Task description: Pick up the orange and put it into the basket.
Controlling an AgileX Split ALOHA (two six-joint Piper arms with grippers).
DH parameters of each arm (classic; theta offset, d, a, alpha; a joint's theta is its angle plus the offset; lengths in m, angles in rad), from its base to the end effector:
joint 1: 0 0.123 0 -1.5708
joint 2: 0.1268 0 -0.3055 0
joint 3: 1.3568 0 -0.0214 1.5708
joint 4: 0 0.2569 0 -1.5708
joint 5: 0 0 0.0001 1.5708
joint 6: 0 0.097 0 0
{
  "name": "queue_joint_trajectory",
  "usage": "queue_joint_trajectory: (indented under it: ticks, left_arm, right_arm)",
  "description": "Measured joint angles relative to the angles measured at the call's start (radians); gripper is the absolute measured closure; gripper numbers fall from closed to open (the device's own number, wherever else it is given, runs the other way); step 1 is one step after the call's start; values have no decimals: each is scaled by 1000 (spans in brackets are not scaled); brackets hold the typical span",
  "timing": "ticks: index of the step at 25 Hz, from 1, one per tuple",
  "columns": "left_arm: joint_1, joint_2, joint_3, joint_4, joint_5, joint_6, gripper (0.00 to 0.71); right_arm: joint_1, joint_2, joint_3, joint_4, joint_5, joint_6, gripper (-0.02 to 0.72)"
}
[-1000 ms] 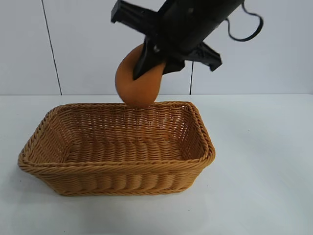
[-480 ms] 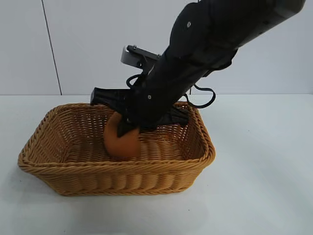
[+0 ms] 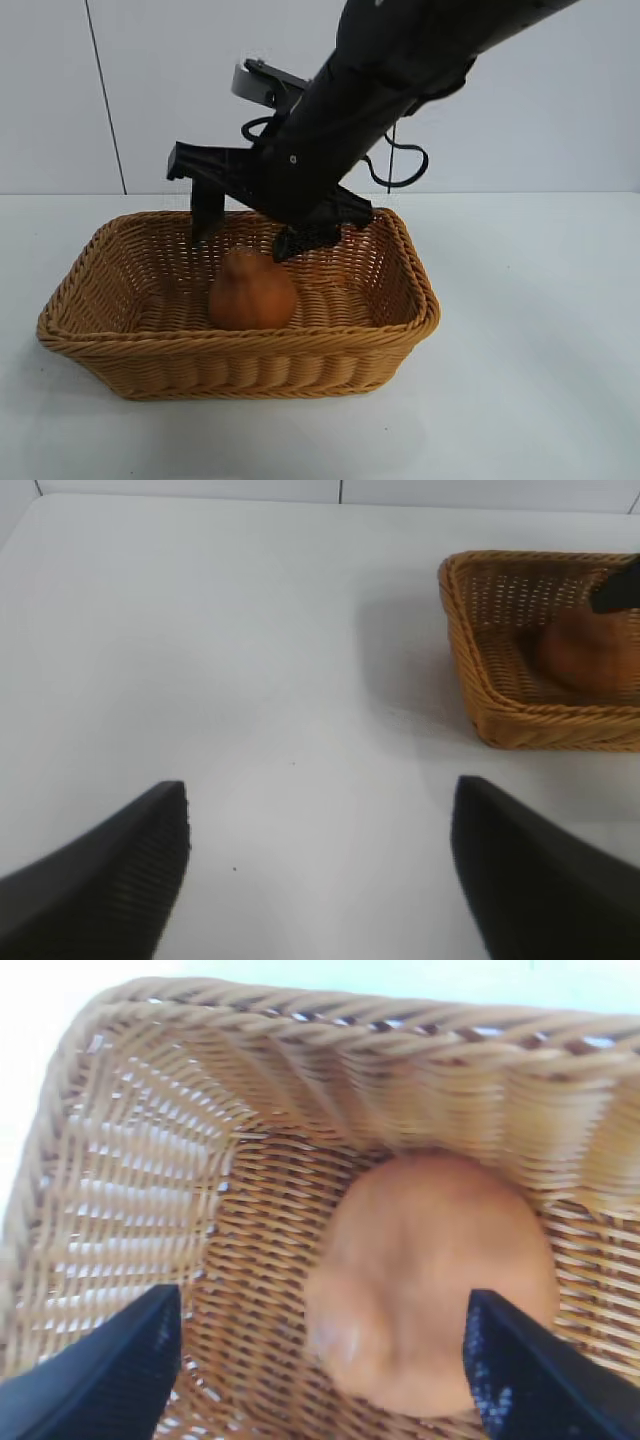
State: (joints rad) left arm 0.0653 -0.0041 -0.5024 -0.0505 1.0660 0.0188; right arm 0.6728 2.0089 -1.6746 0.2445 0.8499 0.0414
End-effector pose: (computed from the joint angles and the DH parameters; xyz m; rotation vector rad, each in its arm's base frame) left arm -0.0156 -0.0053 0.2777 -0.0448 2.0416 -0.0078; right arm 0.3508 0.3021 0.2547 -0.6939 2.6407 0.5157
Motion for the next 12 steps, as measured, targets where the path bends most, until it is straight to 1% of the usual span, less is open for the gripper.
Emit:
queue_joint_trajectory:
  ticks: [1, 3, 4, 5, 7, 9, 12]
  left_arm:
    - [0, 0, 0, 0, 0, 0, 185]
    - [0, 0, 0, 0, 0, 0, 185]
    - [0, 0, 0, 0, 0, 0, 185]
    - [0, 0, 0, 0, 0, 0, 185]
    - [0, 0, 0, 0, 0, 0, 185]
    - [0, 0, 0, 0, 0, 0, 185]
    - [0, 0, 0, 0, 0, 0, 185]
  right_arm:
    - [-3, -1, -32, -31, 56, 11, 146]
    - [-10, -1, -95, -113, 168, 34, 146]
    - [-15, -1, -113, -152, 206, 50, 146]
    - [-20, -1, -130, -208, 247, 73, 146]
    - [-38, -2, -139, -274, 293, 104, 146]
    - [-67, -2, -140, -300, 321, 118, 146]
    - [-144, -2, -140, -310, 332, 116, 146]
